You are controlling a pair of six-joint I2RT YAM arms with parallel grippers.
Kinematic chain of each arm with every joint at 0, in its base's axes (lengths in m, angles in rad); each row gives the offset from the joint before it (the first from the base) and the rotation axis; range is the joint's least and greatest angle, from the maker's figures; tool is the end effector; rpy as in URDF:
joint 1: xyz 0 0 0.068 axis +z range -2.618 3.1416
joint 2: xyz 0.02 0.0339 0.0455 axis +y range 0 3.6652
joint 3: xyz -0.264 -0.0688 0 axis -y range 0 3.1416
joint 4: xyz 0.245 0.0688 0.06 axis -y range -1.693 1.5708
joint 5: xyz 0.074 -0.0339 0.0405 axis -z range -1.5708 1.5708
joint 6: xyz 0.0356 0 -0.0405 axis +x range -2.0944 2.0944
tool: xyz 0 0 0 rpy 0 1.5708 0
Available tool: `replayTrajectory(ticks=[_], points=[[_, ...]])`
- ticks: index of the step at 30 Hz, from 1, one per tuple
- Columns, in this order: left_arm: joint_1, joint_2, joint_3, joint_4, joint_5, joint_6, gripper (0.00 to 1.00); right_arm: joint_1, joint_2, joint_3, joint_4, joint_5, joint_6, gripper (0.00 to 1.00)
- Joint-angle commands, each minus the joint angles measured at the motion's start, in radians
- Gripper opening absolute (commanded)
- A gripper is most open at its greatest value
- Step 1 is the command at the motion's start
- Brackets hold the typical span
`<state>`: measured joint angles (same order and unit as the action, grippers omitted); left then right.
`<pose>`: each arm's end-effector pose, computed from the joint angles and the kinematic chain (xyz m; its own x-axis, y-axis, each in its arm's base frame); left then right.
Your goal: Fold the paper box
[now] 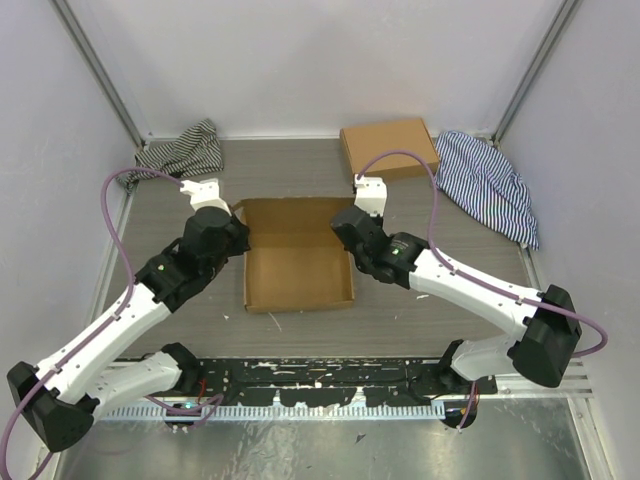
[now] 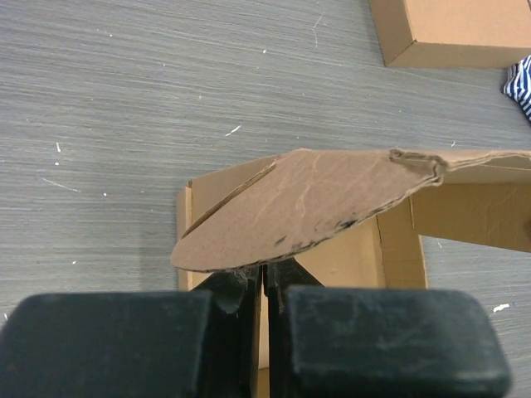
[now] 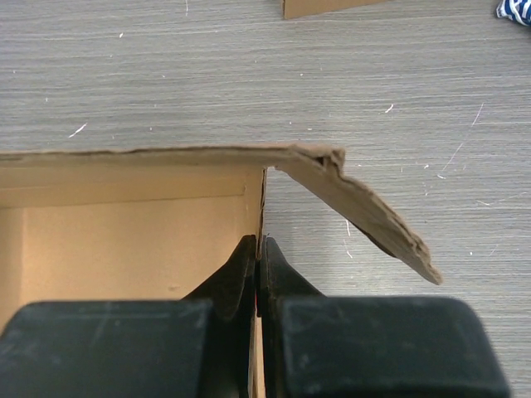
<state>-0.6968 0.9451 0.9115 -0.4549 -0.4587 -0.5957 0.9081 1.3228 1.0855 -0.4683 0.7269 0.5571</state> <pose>0.1679 -0.1200 0.3295 -0.4525 -0.2773 -0.8475 0.0262 0.9459 -0.3235 0.1934 0.2093 0.3049 -0.4856 0.0200 -0.8740 -0.0249 0.9990 0.0367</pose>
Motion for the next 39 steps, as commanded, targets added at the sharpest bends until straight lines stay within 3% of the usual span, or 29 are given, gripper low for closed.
replayTrajectory(ticks=[1, 12, 14, 17, 19, 20, 25, 30, 35, 39], points=[[-0.004, -0.010, 0.000, 0.030, 0.000, -0.011, 0.09, 0.008, 0.001, 0.015, 0.001, -0.009, 0.024, 0.01], [-0.005, -0.107, -0.150, -0.016, 0.084, -0.064, 0.15, 0.030, -0.054, -0.093, -0.046, -0.087, 0.090, 0.05], [-0.005, -0.130, -0.162, -0.051, 0.100, -0.075, 0.22, 0.040, -0.078, -0.104, -0.076, -0.106, 0.097, 0.14], [-0.005, -0.181, -0.193, -0.102, 0.139, -0.101, 0.33, 0.048, -0.118, -0.113, -0.128, -0.166, 0.102, 0.39], [-0.005, -0.227, -0.210, -0.145, 0.172, -0.127, 0.36, 0.053, -0.150, -0.109, -0.170, -0.241, 0.088, 0.54], [-0.006, -0.251, -0.215, -0.165, 0.196, -0.137, 0.38, 0.056, -0.163, -0.102, -0.195, -0.277, 0.079, 0.57], [-0.006, -0.379, -0.221, -0.266, 0.305, -0.184, 0.39, 0.059, -0.217, -0.049, -0.322, -0.488, -0.026, 0.59], [-0.006, -0.498, -0.201, -0.339, 0.373, -0.236, 0.37, 0.062, -0.302, -0.046, -0.336, -0.777, -0.116, 0.58], [-0.005, -0.589, -0.137, -0.424, 0.340, -0.251, 0.31, 0.063, -0.413, -0.027, -0.267, -0.979, -0.170, 0.57], [-0.004, -0.625, -0.108, -0.471, 0.234, -0.260, 0.34, 0.063, -0.481, -0.009, -0.217, -0.981, -0.189, 0.57]])
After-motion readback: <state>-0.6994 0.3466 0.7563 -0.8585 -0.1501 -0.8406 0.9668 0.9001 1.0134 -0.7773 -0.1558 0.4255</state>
